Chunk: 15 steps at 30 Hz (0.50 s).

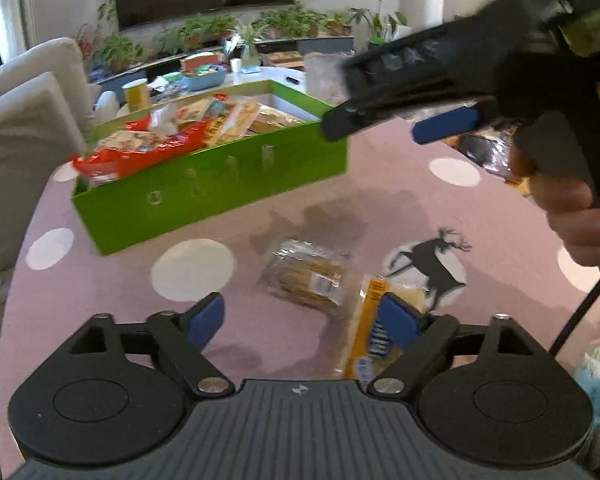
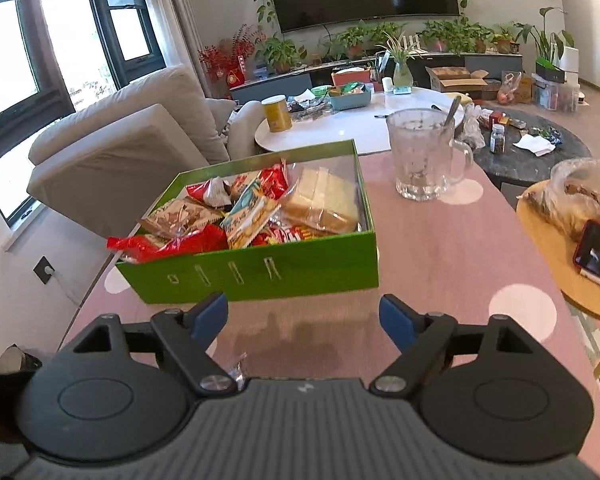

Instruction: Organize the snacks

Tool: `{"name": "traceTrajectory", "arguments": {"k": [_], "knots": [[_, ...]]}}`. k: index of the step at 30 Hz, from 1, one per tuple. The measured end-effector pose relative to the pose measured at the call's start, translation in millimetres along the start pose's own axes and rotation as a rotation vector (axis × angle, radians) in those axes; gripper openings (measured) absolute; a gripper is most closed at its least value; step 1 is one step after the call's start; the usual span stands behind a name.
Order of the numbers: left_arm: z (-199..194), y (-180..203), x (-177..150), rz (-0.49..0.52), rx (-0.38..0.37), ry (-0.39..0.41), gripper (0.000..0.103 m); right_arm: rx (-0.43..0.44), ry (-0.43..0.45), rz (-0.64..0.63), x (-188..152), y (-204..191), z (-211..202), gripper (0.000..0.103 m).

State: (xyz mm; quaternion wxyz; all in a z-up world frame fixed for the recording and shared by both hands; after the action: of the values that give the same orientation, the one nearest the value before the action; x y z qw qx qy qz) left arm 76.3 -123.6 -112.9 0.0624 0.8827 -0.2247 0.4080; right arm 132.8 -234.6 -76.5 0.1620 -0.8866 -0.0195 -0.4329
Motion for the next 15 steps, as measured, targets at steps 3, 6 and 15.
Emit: {"name": "traceTrajectory", "arguments": {"k": [3, 6, 15], "knots": [[1, 5, -1, 0.002, -0.018, -0.009, 0.087, 0.004, -0.012, 0.013, -4, 2, 1, 0.078], [-1, 4, -1, -0.008, -0.014, -0.013, 0.086, -0.001, -0.014, 0.018, -5, 5, -1, 0.078], [-3, 8, -1, -0.007, -0.042, -0.018, 0.083, -0.007, -0.014, 0.045, -8, 12, -1, 0.078]]}}
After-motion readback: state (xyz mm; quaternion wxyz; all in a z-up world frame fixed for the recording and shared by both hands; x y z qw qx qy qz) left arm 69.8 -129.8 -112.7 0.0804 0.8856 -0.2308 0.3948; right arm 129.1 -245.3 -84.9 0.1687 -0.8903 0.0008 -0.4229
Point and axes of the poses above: each gripper's, at about its wrist camera, not at the fingertips, and z roughly the way its jaws point, y to its right, x to its top, the point moved 7 cm from there along z, roughly the way its jaws point, and after that the axes turned 4 degrees about x, right-handed, at the moved point
